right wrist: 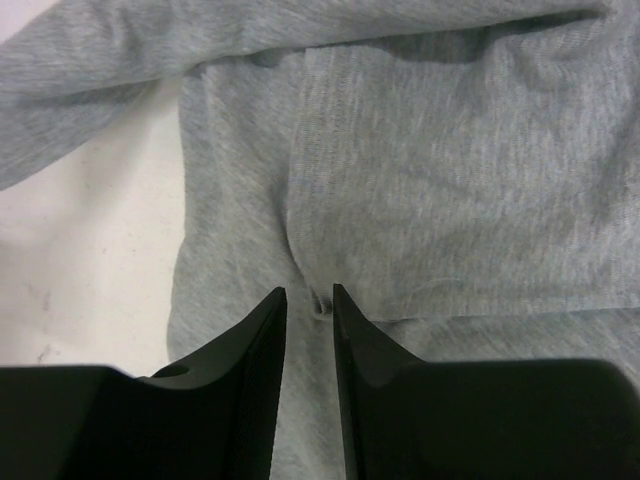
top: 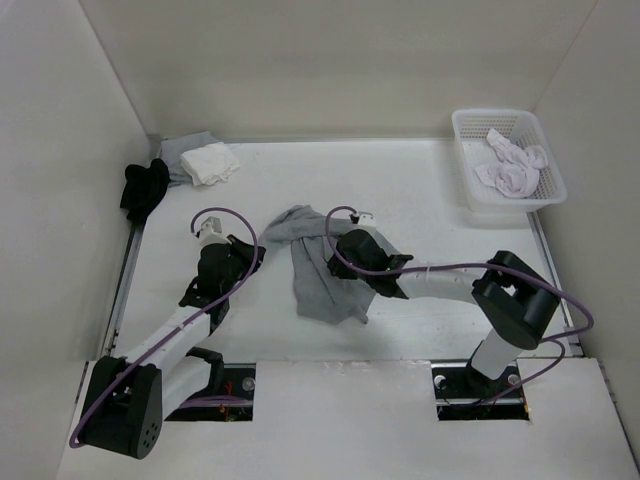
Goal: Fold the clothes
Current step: Flatten the tank top out
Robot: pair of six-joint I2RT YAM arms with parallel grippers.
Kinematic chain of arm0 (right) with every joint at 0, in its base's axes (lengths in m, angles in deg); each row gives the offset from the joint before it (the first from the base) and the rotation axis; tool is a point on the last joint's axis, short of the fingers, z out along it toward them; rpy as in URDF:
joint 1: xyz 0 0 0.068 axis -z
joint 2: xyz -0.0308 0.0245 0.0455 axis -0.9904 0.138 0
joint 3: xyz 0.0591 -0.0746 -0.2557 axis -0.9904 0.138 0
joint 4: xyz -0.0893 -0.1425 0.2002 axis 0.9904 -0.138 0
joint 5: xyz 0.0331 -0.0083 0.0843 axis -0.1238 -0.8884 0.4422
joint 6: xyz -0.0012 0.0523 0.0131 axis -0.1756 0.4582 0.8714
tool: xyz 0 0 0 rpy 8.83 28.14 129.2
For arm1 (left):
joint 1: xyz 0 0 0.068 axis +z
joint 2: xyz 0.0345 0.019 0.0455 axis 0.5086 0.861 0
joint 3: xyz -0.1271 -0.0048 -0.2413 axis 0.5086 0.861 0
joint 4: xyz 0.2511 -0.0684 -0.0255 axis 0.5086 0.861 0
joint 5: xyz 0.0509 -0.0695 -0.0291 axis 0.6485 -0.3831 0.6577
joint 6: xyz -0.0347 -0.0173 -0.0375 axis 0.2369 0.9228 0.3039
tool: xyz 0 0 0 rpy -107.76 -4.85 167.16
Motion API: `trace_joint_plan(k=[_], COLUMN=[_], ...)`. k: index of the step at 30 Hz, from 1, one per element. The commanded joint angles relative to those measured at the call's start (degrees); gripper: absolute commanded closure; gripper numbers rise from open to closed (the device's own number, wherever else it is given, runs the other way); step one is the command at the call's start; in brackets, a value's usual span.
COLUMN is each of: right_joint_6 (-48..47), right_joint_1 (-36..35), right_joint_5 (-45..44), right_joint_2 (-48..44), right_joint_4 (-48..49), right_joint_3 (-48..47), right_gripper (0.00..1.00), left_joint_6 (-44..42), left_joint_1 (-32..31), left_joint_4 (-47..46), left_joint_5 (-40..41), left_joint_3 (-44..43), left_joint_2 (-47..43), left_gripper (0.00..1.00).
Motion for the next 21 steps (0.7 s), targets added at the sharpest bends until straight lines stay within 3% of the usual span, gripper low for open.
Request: trace_joint_plan(k=[1,21], right_joint_6=[0.66,0.67], right_joint_1=[0.80,2.02], right_joint_5=[1.75,1.57], right_joint_2=[-2.12,-2.30], right_joint_4=[4.69,5.74], right_joint_3=[0.78,3.07], right_gripper=[0.72,0.76], left_joint_6=[0.31,0.40], left_joint_1=[-0.30,-0.30], left_joint_4=[-3.45,-3.72], left_joint_5=[-1.06,-1.15], left_joint_3=[0.34,0.26], left_joint_2=[0.22,0.57], left_gripper=[0.96,0.96])
